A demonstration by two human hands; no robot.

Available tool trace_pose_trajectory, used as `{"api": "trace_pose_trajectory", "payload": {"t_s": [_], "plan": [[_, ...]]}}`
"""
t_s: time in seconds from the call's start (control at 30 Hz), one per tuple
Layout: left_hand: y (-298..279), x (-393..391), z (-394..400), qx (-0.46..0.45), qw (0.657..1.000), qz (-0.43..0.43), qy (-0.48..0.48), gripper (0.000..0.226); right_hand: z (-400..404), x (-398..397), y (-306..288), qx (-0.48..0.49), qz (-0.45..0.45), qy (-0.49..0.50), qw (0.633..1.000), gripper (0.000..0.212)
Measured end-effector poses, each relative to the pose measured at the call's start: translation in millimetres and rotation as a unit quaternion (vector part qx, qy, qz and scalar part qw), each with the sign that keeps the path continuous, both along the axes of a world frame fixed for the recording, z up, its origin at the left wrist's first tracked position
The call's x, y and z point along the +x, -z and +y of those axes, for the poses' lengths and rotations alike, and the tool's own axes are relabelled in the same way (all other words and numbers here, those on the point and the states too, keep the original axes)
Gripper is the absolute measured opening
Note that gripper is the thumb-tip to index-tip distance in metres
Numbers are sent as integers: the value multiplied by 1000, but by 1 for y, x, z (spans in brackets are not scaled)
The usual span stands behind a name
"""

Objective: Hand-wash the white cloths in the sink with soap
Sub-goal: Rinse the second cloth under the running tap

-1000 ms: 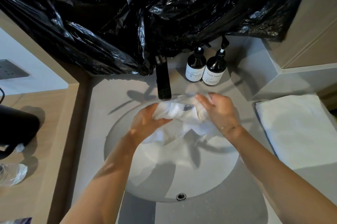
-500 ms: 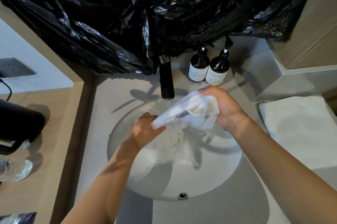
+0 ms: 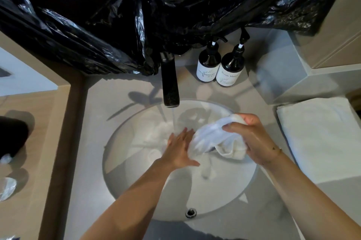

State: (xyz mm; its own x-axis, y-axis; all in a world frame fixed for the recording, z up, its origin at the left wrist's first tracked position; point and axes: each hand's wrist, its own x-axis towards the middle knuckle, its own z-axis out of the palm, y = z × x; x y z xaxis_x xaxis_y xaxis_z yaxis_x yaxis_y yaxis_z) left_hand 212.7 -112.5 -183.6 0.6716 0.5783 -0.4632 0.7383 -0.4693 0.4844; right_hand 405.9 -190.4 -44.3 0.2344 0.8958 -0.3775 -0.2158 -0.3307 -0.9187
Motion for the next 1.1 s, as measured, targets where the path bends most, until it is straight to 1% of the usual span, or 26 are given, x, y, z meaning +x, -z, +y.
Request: {"api": "trace_pose_trajectory", "payload": {"t_s": [0.03,0.1,0.2,0.27,0.33,0.4,0.43,0.47,0.5,0.53,0.57,0.63,0.67,0.7,0.73,0.77,0.8,0.83,0.87,0.93,0.97,1.03,1.1], "plan": [[3,4,2,-4,999,-24,-31,99,2,-1,-5,5,0,1,1000,11],[8,2,9,-4,994,-55,-89,77,7,1,-10,14,-2,34,999,4],[-4,-17,26,-15,985,-74,-153,50,9,6,-15,0,-7,77,997,9],[-21,-29,40,-66,968,-99,-220,34,10,9,-12,3,-20,91,996,8],[-41,-36,51,-110,937,-159,-289,31,12,13,-4,4,-50,91,995,11],[-63,-35,58,-132,906,-225,-334,37,12,20,11,-6,-85,68,994,4],[-75,-33,61,-146,894,-247,-345,38,11,22,20,-12,-110,45,993,9],[-85,-28,62,-165,882,-264,-353,38,8,22,30,-20,-163,11,986,13],[-95,-23,64,-180,876,-275,-353,35,4,21,40,-12,-245,-21,969,14],[-104,-15,65,-190,870,-293,-349,31,0,17,46,16,-334,-47,941,15],[-109,-8,65,-192,866,-300,-351,28,-5,14,56,48,-407,-72,909,23],[-118,7,63,-205,853,-307,-369,31,-12,12,78,48,-495,-152,854,40],[-120,11,63,-215,846,-303,-383,32,-13,13,83,29,-505,-179,844,45],[-121,15,61,-228,841,-300,-388,29,-15,12,87,3,-494,-197,847,47],[-121,15,61,-240,842,-297,-382,26,-16,12,91,-17,-471,-202,858,50],[-121,16,60,-255,845,-290,-369,27,-18,10,92,-25,-450,-198,871,58],[-120,15,59,-266,846,-288,-362,28,-18,8,92,-26,-427,-191,883,73],[-121,16,58,-278,844,-291,-355,29,-17,4,92,-26,-390,-174,904,88],[-120,16,57,-285,843,-304,-340,31,-14,-1,88,-25,-336,-159,928,102],[-123,15,54,-300,843,-325,-307,45,-1,-12,84,-15,-233,-135,963,122],[-126,14,53,-307,837,-332,-307,48,7,-17,86,-12,-197,-129,972,129],[-129,6,53,-309,829,-338,-321,44,23,-29,88,-5,-150,-142,978,139],[-134,-4,52,-321,820,-357,-313,42,39,-46,95,-8,-172,-191,966,147]]}}
